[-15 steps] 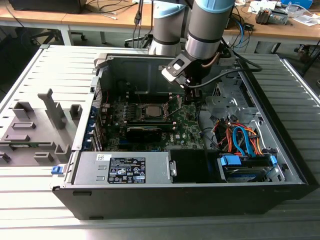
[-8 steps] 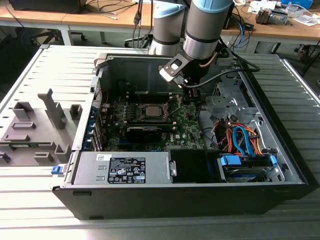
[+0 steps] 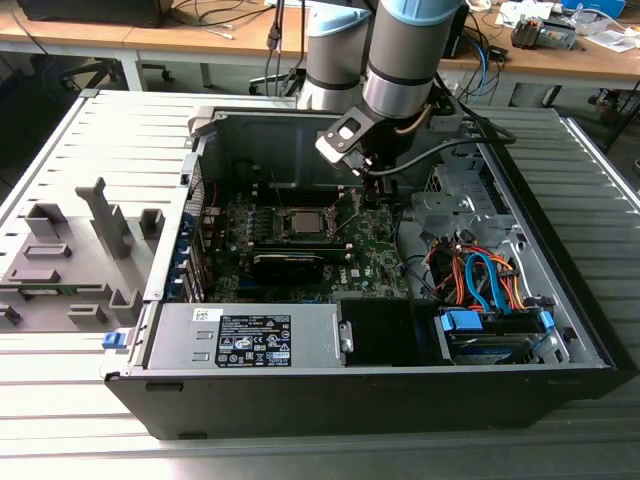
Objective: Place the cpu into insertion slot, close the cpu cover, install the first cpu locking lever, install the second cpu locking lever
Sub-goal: 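Close the cpu cover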
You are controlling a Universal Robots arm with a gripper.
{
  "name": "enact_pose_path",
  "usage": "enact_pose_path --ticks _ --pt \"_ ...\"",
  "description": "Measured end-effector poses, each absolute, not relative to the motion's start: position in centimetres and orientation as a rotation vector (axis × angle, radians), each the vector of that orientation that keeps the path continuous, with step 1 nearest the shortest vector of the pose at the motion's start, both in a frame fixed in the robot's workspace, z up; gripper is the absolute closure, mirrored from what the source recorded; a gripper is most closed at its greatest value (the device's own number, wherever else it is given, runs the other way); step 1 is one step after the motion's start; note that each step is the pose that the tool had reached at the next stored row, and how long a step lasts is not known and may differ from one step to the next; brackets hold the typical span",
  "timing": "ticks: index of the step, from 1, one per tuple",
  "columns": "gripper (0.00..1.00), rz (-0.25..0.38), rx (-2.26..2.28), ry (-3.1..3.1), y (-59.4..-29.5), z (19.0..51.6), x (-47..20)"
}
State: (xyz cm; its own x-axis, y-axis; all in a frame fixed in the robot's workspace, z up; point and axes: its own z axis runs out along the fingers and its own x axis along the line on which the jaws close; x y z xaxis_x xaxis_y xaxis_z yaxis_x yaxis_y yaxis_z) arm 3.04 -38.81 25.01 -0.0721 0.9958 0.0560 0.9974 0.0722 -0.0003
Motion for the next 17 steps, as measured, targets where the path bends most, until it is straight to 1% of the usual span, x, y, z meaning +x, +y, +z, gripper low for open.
enact_pose_path --ticks 17 --pt "0.89 -0.059 -2.111 -2.270 -38.81 25.00 2.05"
